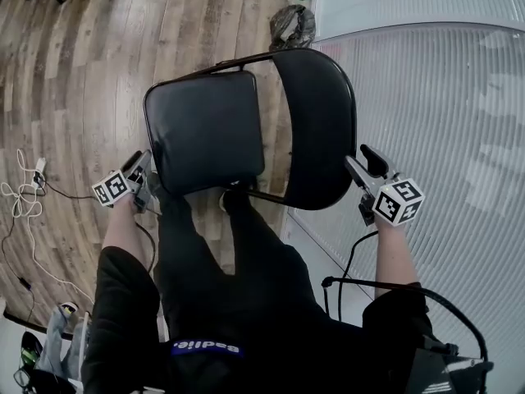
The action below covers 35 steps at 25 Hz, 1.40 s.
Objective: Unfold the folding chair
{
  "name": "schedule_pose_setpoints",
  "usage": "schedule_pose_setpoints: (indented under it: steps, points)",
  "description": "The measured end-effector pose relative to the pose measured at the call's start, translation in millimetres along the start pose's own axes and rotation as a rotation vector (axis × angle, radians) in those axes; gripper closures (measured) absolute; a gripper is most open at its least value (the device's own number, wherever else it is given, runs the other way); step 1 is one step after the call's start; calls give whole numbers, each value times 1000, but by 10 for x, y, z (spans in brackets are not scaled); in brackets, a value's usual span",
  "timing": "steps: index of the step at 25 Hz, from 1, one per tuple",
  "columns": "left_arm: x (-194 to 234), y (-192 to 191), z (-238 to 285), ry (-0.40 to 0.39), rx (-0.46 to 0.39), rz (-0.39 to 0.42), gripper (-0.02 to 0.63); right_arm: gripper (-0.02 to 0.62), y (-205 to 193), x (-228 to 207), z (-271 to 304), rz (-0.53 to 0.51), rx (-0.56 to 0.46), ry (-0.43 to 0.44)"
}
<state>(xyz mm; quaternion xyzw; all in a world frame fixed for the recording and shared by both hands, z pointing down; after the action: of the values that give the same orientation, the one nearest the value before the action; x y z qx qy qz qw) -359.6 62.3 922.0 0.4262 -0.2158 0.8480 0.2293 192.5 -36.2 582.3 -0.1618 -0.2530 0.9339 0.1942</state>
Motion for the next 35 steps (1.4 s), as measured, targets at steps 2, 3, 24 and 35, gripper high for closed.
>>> schedule_pose_setpoints:
  steps: [2, 3, 24, 35]
  points:
    - [-290, 77, -47, -19, 3, 17, 357, 362, 66, -7, -114, 23, -46, -18]
    - [-438, 70, -100, -26, 2, 21, 357, 362, 67, 0, -172, 34, -62, -19]
    - [-3938, -110, -922, -322, 28, 415, 359, 402, 273, 1142, -1179, 41, -269, 205]
    - [-5399, -374, -1487, -460, -54, 725, 450, 479, 449, 2040, -1386, -117, -333, 427]
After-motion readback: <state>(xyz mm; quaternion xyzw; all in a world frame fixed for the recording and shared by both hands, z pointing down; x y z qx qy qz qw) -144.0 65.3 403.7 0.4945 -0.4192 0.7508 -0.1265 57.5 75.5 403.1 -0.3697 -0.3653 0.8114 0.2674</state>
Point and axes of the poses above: the fingertips, and each gripper's own axes: z forward along the fingers, x to its left, y out of its top, the point moved 6 cm from there along -z, backward along the fingers, and after that the axes turned 1 degree about y, right-handed, at the moved point
